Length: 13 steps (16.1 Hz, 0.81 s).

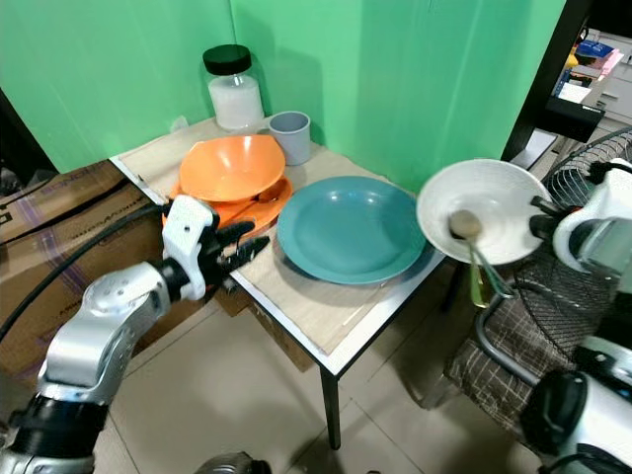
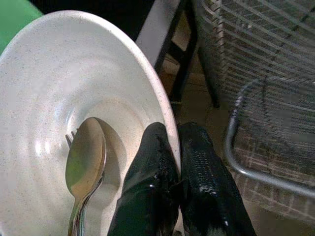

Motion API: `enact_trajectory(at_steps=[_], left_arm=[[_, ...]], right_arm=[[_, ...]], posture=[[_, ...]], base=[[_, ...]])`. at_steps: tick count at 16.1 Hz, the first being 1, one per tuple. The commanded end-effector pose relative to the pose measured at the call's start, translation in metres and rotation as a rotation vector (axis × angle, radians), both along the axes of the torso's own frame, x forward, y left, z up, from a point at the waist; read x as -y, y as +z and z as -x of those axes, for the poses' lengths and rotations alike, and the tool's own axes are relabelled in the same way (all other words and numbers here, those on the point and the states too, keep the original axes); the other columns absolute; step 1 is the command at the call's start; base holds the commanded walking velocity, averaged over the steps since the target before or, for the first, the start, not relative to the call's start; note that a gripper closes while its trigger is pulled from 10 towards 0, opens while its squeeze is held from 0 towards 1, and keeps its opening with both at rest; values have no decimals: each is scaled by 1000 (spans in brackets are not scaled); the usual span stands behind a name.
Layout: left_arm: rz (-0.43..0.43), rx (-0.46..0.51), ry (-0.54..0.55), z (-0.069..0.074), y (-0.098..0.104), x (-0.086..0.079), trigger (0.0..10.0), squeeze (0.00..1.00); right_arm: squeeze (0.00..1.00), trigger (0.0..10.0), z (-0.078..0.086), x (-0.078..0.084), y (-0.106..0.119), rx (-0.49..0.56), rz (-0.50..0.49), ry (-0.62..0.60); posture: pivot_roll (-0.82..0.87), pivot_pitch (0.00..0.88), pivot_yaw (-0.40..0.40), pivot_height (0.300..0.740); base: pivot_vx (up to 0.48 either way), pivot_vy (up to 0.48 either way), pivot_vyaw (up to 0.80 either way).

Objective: Setting the table

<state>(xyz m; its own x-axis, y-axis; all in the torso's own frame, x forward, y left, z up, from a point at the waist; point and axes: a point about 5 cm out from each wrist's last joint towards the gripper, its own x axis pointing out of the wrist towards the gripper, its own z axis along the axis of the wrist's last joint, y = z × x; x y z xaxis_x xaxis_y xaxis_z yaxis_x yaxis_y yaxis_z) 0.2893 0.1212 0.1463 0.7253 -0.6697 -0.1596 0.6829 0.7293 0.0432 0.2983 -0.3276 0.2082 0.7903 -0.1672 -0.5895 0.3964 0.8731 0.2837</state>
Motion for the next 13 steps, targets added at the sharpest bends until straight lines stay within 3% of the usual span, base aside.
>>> enact_trajectory(at_steps=[1,8,13], left_arm=[[-12,1,-23,3,2,0,10000,0],[-35,-66,27,2,-6,-8,10000,0],[-42,-135,163,-17,-19,-27,10000,0]], right_arm=[[0,0,-5,0,13,59,10,15],[0,0,-10,-41,-2,14,-73,185],[0,0,-9,-54,-3,5,-90,248]], posture=[[-49,0,63,740],[-48,0,66,740],[-48,0,62,740]], base=[[0,0,0],[0,0,0],[0,0,0]])
